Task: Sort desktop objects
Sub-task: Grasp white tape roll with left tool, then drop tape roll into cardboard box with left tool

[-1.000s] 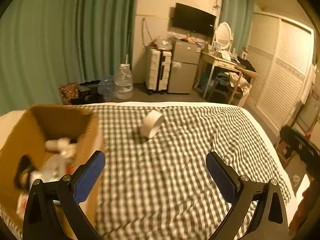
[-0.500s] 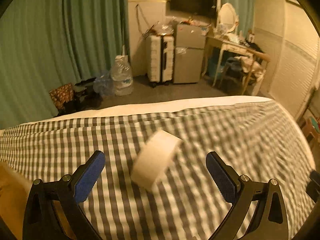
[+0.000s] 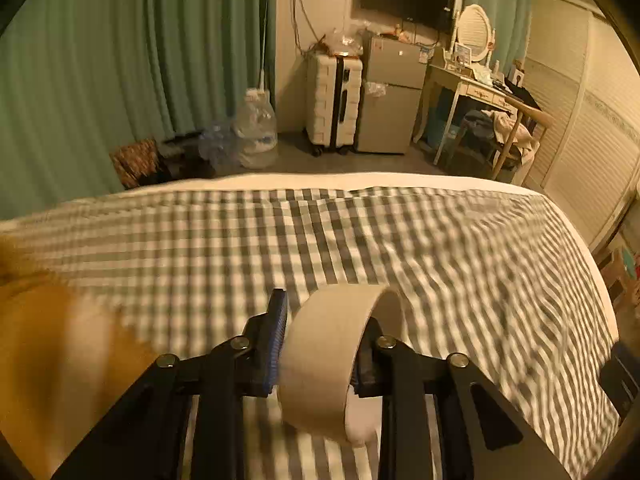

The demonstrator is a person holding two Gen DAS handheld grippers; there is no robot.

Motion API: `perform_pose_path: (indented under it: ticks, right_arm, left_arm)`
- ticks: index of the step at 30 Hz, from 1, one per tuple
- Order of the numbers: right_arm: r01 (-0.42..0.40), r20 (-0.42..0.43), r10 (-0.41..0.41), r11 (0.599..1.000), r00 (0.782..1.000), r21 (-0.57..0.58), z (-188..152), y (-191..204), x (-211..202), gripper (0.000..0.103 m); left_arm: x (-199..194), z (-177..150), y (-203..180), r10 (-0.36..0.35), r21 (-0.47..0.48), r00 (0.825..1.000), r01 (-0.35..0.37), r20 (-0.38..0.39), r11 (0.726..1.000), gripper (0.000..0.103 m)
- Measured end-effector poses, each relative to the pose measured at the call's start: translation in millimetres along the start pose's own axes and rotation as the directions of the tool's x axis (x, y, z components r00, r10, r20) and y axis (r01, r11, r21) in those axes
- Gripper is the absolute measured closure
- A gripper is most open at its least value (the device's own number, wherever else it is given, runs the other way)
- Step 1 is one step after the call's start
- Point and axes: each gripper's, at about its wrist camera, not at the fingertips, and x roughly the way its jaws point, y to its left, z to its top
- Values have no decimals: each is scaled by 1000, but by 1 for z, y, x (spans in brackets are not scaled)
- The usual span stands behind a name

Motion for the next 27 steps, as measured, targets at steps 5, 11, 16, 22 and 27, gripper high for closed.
perform_pose_path:
  ticks: [5,11,16,22,27]
  right_arm:
    - [-39,38,39,999,999,6,-9,22,-63,8]
    - [-79,103,84,996,991,-49,-21,59,-135,8]
    - [-117,104,128,987,986,-108,-36,99,-169,8]
    - [-121,79,139,973,987,-199,-47,144,-171,8]
    - [-138,26,147,965,989,-223,-56,170,-154,8]
  left_arm:
    - [-108,-15,-6,-24,32,995,21,100,999,80]
    - [-202,-31,8,-37,72,985,25,167,997,80]
    - [-246,-31,53,36,19,983,-40,180,999,80]
    - [-250,-34,126,157,-58,975,-149,156,987,80]
    - [-215,-45,177,156,-115,986,-148,64,982,66]
